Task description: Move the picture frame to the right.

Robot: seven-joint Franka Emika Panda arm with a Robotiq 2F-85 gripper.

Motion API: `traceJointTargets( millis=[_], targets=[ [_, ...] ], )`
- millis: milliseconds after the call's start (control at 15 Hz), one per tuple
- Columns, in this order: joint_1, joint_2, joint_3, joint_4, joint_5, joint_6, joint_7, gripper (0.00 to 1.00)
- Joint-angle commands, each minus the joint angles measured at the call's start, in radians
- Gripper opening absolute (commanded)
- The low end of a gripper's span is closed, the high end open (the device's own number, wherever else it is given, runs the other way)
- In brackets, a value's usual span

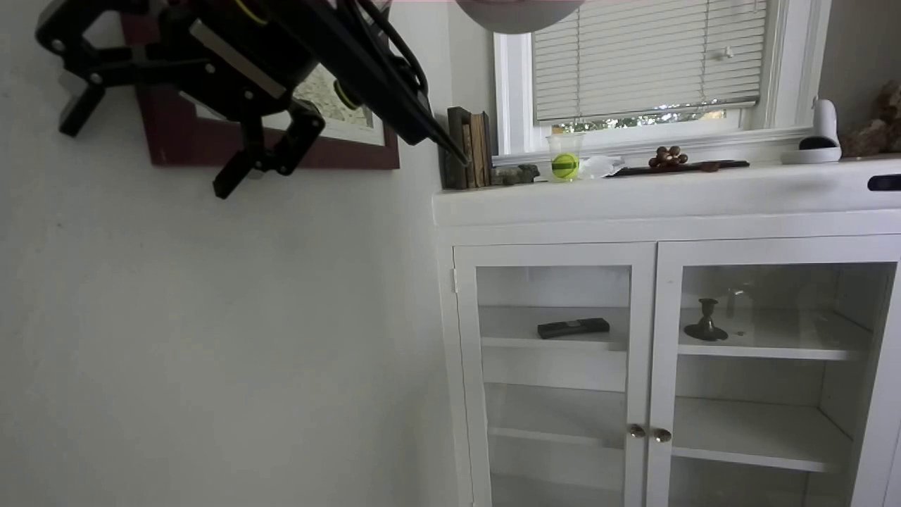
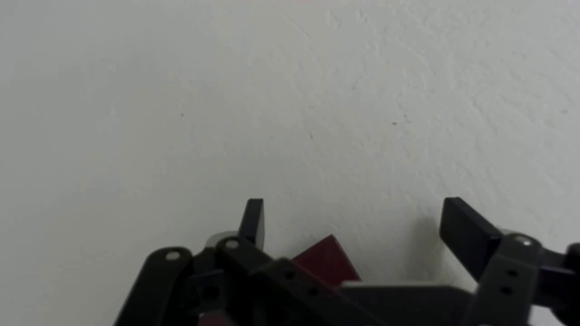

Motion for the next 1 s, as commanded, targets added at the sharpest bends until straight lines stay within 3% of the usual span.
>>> traceJointTargets(
  millis=[0, 933],
  targets=[
    [0.010, 0.000, -0.011, 0.002, -0.010, -0.003, 0.010, 1.00],
    [-0.034, -0.006, 0.043, -0.009, 0.052, 0.072, -0.076, 1.00]
  ],
)
